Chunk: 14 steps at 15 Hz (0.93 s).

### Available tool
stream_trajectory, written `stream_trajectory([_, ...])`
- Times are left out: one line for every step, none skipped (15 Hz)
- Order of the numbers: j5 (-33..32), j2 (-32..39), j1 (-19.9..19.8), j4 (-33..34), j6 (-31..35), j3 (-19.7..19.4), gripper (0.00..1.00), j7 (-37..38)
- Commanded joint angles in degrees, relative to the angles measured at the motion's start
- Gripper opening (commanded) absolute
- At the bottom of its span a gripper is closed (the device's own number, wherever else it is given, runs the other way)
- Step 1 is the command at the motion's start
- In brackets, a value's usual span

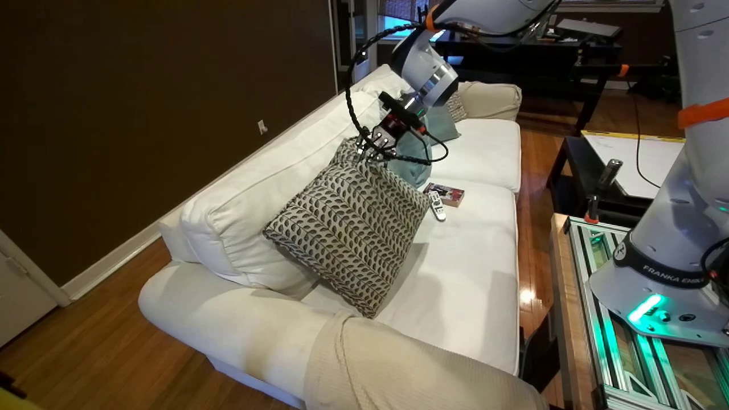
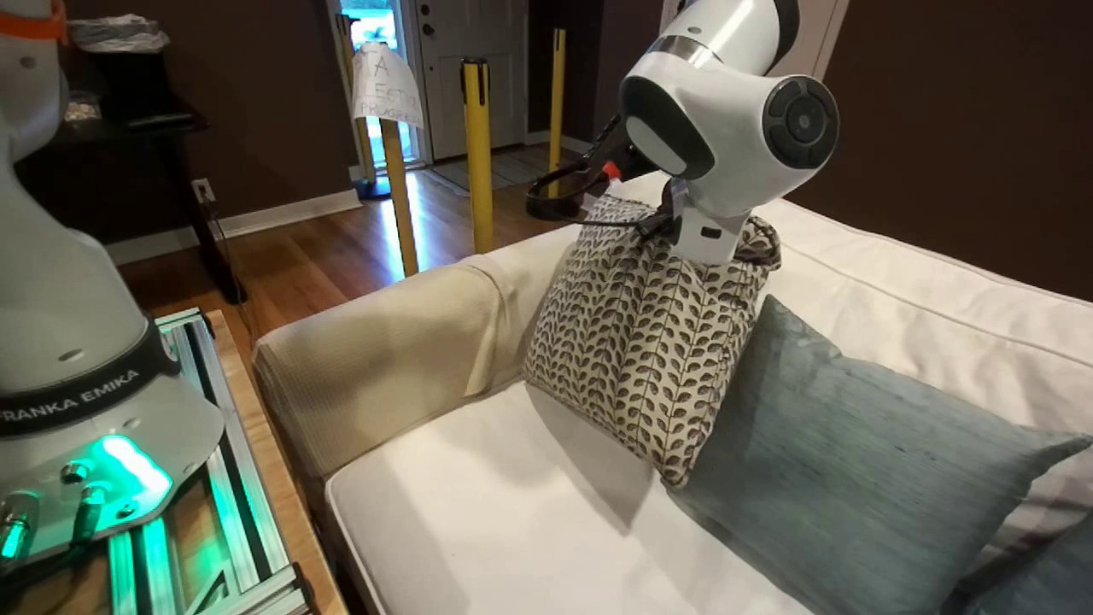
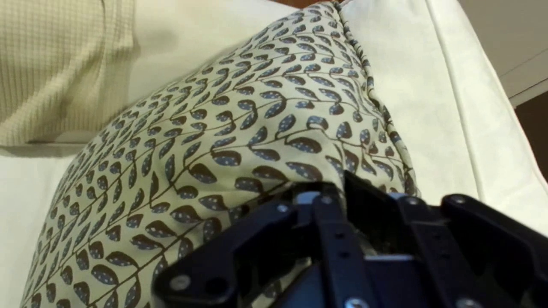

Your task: Lean all the pillows against the sofa

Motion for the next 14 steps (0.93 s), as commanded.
stream_trajectory([4.23,0.96,-0.78,1.17,-5.93,-0.90,0.02,4.22])
stream_trajectory([4.42,1.49,-0.69,1.40,-6.55,-1.12,0.02,4.75])
stream_trajectory([4.91,2.08,-0.58,1.50,-6.30,-1.28,0.02,4.67])
stream_trajectory([5.20,2.93,-0.38,2.03,-5.69,-1.47,0.02,4.79])
stream_trajectory([5.69,3.85,-0.18,2.61,-4.61,-1.62,0.02,4.80])
stream_trajectory([6.11,4.62,-0.10,3.04,-4.16,-1.70,0.02,4.62])
stream_trajectory([7.71,5.28,-0.55,3.85,-4.42,-1.43,0.02,3.98])
stream_trajectory([9.44,5.90,-0.89,4.49,-4.52,-1.20,0.02,2.99])
stream_trajectory([10.84,6.25,-1.06,5.04,-4.84,-0.95,0.02,1.80])
stream_trajectory([11.60,6.90,-0.77,5.70,-4.17,-1.05,0.02,0.99])
stream_trajectory([12.08,7.62,-0.53,6.47,-3.84,-1.13,0.02,0.24])
stream_trajectory([12.24,8.47,-0.25,7.29,-3.41,-1.24,0.02,0.06])
stream_trajectory([12.58,9.16,-0.16,7.87,-3.14,-1.22,0.02,-0.01])
stream_trajectory([12.60,9.75,-0.01,8.28,-2.88,-1.25,0.02,0.23])
